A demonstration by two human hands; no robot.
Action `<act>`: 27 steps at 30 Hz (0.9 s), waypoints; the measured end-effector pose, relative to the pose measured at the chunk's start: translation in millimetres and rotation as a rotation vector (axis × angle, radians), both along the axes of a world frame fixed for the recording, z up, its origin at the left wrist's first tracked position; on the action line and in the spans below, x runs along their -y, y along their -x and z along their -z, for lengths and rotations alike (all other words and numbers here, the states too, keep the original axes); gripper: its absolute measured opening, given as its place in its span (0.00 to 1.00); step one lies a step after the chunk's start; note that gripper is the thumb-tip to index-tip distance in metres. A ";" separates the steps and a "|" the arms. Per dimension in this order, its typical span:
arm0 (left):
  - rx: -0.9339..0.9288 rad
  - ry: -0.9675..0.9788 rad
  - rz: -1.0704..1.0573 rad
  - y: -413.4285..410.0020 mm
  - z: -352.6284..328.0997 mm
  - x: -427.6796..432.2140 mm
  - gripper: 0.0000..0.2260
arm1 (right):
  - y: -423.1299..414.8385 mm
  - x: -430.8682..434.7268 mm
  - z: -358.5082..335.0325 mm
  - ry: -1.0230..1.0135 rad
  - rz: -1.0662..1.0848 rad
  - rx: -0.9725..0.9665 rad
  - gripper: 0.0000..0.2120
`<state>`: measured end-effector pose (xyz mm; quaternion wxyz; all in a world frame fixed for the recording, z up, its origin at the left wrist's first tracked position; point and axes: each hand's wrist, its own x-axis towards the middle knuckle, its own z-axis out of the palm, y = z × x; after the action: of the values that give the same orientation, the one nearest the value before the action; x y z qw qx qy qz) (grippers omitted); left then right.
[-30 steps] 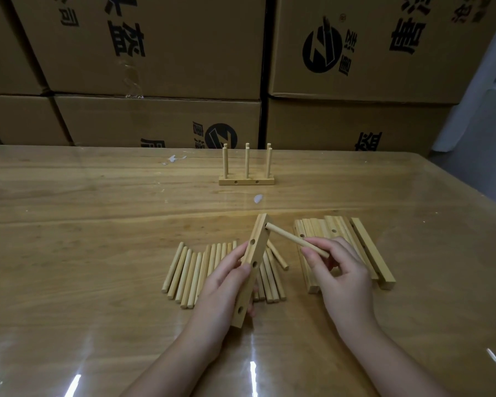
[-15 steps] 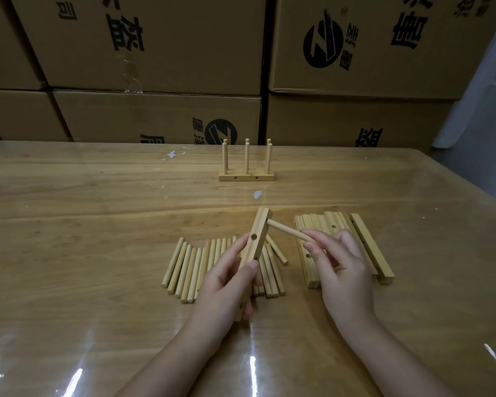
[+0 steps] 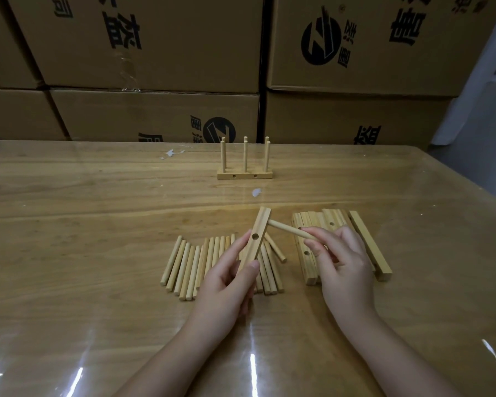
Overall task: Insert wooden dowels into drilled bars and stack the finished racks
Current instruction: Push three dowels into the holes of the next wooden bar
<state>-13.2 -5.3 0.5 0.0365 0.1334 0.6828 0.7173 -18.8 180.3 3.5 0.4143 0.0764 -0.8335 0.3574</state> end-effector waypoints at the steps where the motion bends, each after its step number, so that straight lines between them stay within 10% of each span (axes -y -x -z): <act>1: -0.001 0.001 0.002 0.5 0.5 0.3 0.19 | 0.3 -0.1 0.1 0.000 0.001 0.002 0.10; 27: 0.024 0.090 -0.013 2.3 5.6 1.9 0.18 | -2.7 0.2 -2.2 -0.054 0.053 0.100 0.10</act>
<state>-15.6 -7.3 -5.1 0.0459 0.1184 0.7147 0.6878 -16.0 180.1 5.7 0.3793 0.0475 -0.8643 0.3269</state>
